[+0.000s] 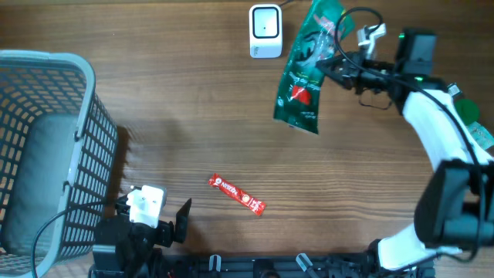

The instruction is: Scan the item barcode

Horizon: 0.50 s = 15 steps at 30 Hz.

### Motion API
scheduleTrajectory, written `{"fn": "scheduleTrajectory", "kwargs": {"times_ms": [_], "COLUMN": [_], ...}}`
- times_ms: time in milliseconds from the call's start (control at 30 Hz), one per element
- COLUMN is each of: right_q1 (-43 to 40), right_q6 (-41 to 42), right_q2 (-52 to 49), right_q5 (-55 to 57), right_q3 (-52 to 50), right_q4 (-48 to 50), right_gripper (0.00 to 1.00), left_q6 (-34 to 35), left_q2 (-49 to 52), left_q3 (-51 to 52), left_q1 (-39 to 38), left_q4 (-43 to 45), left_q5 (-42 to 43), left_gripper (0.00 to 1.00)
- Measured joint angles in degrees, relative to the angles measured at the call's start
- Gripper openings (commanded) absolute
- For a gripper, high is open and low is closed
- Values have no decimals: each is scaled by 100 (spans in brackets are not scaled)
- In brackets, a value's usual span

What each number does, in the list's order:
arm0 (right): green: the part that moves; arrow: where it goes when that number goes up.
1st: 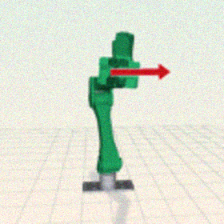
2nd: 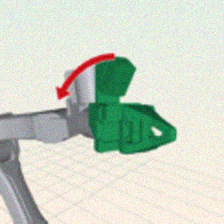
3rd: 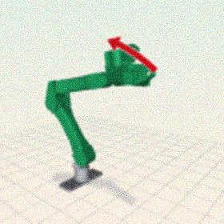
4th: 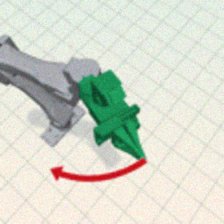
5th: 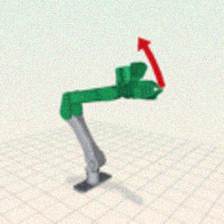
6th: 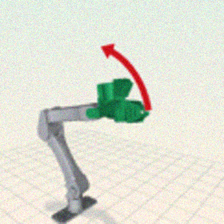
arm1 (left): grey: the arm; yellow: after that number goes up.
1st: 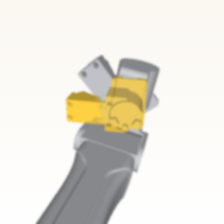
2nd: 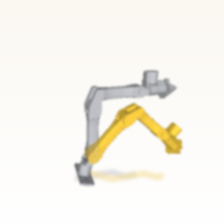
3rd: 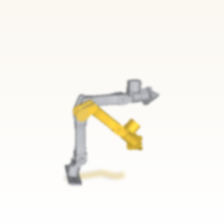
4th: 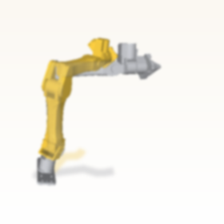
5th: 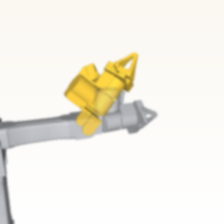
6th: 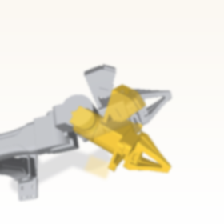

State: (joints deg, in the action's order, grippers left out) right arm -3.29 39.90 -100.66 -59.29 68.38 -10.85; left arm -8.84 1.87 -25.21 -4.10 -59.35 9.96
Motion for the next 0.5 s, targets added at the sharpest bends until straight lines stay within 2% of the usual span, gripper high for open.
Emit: {"fn": "scheduleTrajectory", "kwargs": {"times_ms": [167, 267, 400, 500], "right_q1": [1152, 1818, 2020, 2201], "right_q6": [2201, 2955, 3257, 3322], "right_q2": [-629, -1403, -2839, -3082], "right_q5": [2437, 3908, 4175, 4170], "right_q3": [142, 1097, 2570, 2800], "right_q4": [907, 1080, 1029, 656], "right_gripper": [5, 5, 5, 5], "left_q6": [0, 0, 0, 0], "left_q2": [0, -2, -2, 0], "left_q3": [0, 0, 0, 0], "left_q1": [0, 0, 0, 0], "left_q4": [-4, -7, -7, -4], "left_q5": [0, 0, 0, 0], "left_gripper": [100, 100, 100, 100]}}
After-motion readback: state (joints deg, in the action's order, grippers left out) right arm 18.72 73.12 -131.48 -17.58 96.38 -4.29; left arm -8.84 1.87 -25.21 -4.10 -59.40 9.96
